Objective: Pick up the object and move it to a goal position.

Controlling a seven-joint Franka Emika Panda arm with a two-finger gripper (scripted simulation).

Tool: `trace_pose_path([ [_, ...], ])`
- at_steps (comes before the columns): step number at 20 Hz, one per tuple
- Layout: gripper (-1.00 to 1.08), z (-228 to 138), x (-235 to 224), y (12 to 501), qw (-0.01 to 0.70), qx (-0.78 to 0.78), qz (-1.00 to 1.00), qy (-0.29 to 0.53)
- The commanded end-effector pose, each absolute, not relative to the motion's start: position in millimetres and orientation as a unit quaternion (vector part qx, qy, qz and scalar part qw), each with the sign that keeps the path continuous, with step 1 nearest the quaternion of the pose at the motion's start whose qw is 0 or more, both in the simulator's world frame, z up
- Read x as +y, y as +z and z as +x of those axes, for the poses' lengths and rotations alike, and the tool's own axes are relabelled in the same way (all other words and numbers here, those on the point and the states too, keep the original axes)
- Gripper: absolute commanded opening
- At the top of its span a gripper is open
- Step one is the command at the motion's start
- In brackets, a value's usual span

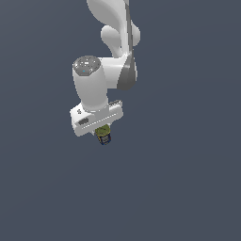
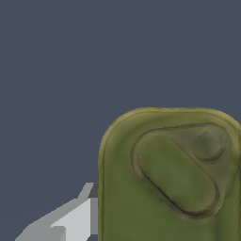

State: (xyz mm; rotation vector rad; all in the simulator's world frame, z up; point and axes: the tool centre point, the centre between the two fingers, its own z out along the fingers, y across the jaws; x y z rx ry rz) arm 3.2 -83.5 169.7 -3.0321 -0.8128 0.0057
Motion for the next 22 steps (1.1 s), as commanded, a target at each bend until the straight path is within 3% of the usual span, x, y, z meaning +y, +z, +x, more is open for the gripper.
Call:
trace_pose_path([
  [1, -1.0, 8, -99, 196, 0.001, -0.259, -0.966, 0.0],
  [11, -1.0, 20, -141, 259, 0.0, -0.259, -0.966, 0.0],
  [22, -1.0, 24, -149, 270, 0.0, -0.259, -0.966, 0.0],
])
